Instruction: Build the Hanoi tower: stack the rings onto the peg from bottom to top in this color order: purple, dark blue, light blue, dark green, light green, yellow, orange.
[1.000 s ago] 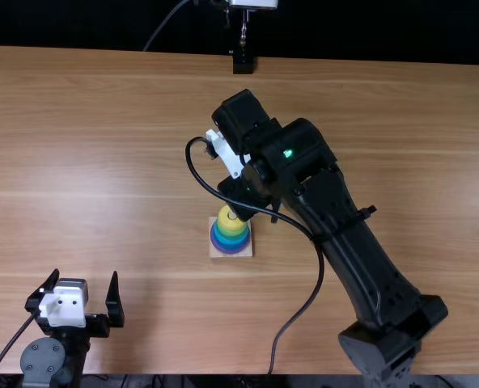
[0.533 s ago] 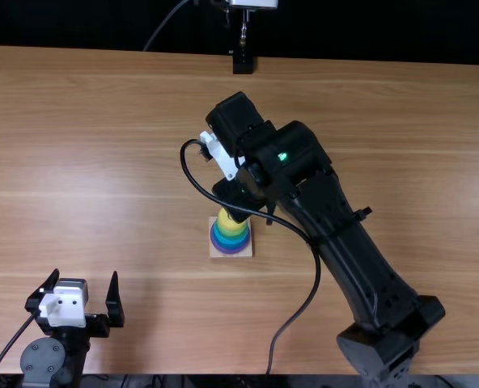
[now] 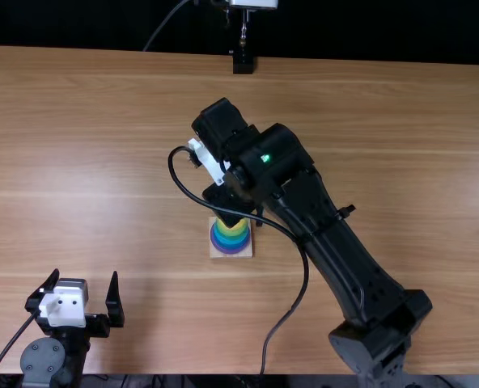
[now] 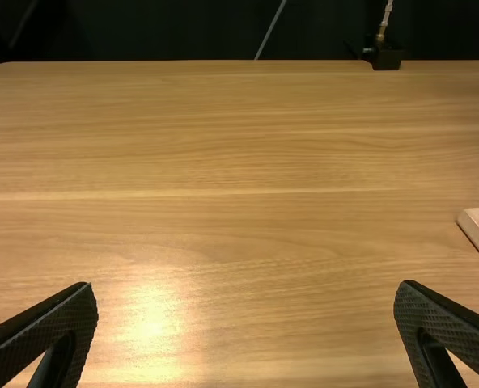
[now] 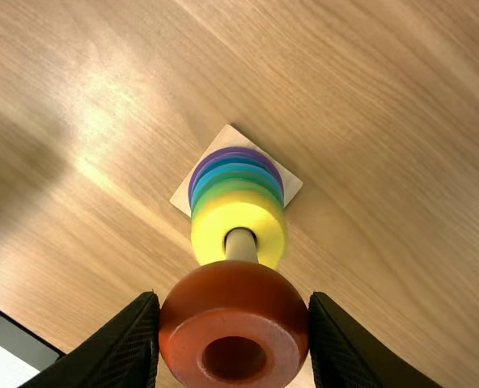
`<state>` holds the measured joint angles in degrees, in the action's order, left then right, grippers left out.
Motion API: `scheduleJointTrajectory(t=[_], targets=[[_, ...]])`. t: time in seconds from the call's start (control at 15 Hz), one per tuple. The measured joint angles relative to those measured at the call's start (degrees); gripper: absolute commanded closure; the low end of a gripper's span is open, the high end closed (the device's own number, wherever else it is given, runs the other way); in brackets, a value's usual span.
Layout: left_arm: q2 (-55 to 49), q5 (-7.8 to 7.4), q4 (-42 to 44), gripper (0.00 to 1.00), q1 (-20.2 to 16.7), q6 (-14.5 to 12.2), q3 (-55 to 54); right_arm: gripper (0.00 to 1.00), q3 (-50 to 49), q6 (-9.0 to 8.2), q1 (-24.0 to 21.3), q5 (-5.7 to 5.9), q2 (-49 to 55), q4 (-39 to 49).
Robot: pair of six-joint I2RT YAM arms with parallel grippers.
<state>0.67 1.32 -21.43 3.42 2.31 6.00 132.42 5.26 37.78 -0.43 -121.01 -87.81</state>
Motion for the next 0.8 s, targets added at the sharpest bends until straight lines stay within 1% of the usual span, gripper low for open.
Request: scheduleJointTrajectory(t=[0.27,0.33,0.4,0.47,0.53,0.6,0.67,0.8], targets=[[0.0,-0.02,-0.02,0.0,0.02,0.02,0.0,1.0,0.0,0.0,0.0,0.04,-1.07,-0.02],[0.0,-0.02,-0.02,0.0,0.0,0.02,0.0,0.88,0.0,-0.02,0.0,0.07,-1.07,0.0],[0.02,-0.02,0.0,0.0,0.0,-0.02,0.0,0.29,0.0,-0.04,0.0,0.09,-1.25,0.0],[0.02,0.0,0.0,0.0,0.02,0.02,0.0,0.0,0.0,-0.04,0.0,0.04,-1.57,-0.15],[0.02,-0.02,-0.02,0.0,0.0,0.02,0.0,0.0,0.0,-0.04,0.0,0.09,-1.97,-0.44],[0.0,-0.02,0.0,0.0,0.0,0.0,0.0,0.0,0.0,-0.02,0.0,0.48,-2.1,-0.2],[0.0,-0.02,0.0,0.0,0.02,0.02,0.0,0.0,0.0,0.0,0.0,1.16,-2.1,0.17],[0.02,-0.02,0.0,0.0,0.02,0.02,0.0,0.0,0.0,0.0,-0.02,1.86,-2.1,1.97]])
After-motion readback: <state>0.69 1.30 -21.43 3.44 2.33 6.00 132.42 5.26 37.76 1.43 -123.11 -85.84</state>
